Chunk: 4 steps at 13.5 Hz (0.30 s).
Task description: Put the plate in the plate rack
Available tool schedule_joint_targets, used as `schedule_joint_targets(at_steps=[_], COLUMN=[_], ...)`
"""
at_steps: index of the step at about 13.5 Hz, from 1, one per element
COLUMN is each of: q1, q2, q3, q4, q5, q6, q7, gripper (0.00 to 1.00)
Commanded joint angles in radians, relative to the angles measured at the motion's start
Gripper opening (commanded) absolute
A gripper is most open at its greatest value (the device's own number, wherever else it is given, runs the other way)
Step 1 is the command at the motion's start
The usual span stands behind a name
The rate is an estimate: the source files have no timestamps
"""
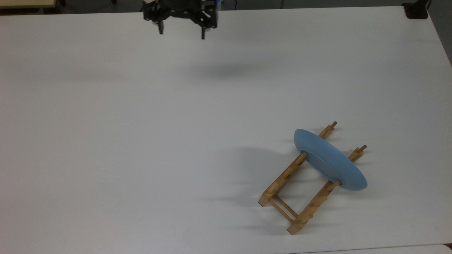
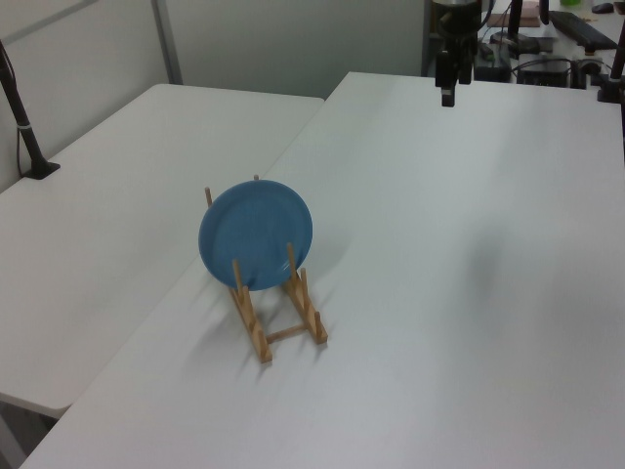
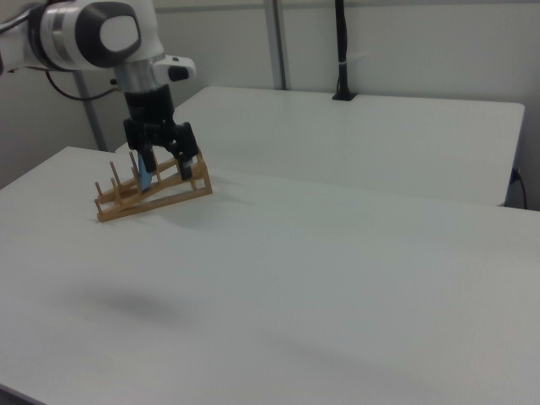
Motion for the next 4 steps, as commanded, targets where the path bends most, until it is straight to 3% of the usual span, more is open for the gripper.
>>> schedule_joint_targets(at_steps=[1,4], q1=[-0.026,-0.026], q2=[-0.049,-0.049], q3=[-0.004,-0.004], q4=[-0.042,-0.038], q5=[0.02,0.02], q6=[-0.019,-0.027], q7=[-0.056,-0.056], gripper=[1.0,1.0])
